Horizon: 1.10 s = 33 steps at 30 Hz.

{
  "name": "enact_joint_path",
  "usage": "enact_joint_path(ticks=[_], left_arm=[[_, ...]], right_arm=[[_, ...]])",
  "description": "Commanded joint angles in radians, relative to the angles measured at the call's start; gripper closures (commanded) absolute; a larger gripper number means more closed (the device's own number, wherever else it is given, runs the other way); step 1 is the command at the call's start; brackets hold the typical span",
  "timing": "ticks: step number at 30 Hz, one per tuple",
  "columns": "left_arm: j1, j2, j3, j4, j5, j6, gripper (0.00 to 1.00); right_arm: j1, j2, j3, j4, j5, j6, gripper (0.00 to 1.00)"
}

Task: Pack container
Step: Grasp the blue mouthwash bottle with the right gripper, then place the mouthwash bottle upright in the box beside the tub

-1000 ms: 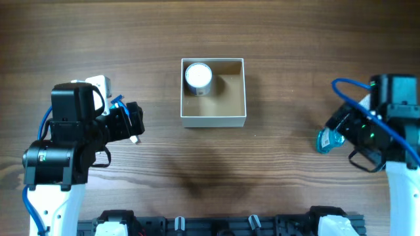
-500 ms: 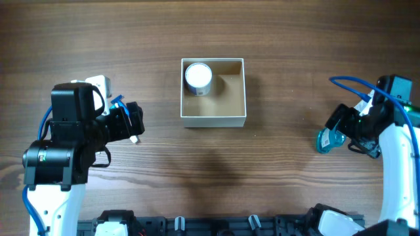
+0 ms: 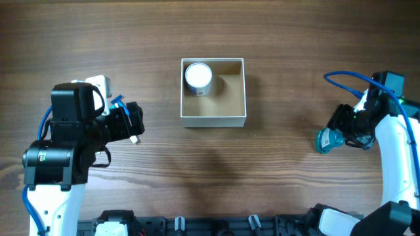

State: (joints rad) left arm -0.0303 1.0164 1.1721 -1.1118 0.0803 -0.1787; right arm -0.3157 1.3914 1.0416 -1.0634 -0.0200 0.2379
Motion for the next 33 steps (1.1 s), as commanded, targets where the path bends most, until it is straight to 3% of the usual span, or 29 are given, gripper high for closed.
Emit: enact_joint_path(ticks=[1, 11, 12, 13, 17, 21, 27, 33], left_arm=[[0.006, 0.001, 0.022, 0.0, 0.016, -0.01, 0.0], [0.006, 0.001, 0.022, 0.0, 0.016, -0.01, 0.0], [0.006, 0.001, 0.022, 0.0, 0.016, -0.01, 0.0], [0.006, 0.001, 0.022, -0.001, 0.016, -0.01, 0.0], [0.006, 0.001, 0.022, -0.001, 0.016, -0.01, 0.0], [0.006, 0.001, 0.022, -0.001, 0.016, -0.01, 0.0], [0.006, 0.001, 0.022, -0.001, 0.016, -0.01, 0.0], [0.006, 0.001, 0.022, -0.001, 0.016, -0.01, 0.0]], right_arm=[[0.019, 0.011, -0.003, 0.005, -0.008, 0.001, 0.46], [0.022, 0.011, -0.003, 0.005, -0.008, 0.001, 0.78], [0.022, 0.011, -0.003, 0.005, -0.008, 0.001, 0.83], [0.022, 0.011, -0.002, 0.005, -0.008, 0.001, 0.96], [0.024, 0.011, 0.01, -0.01, -0.018, 0.001, 0.96], [0.089, 0.0, 0.152, -0.112, -0.034, 0.007, 0.96], [0.332, 0.004, 0.553, -0.269, -0.034, -0.003, 0.96], [0.642, 0.088, 0.777, -0.154, 0.033, -0.055, 0.96]])
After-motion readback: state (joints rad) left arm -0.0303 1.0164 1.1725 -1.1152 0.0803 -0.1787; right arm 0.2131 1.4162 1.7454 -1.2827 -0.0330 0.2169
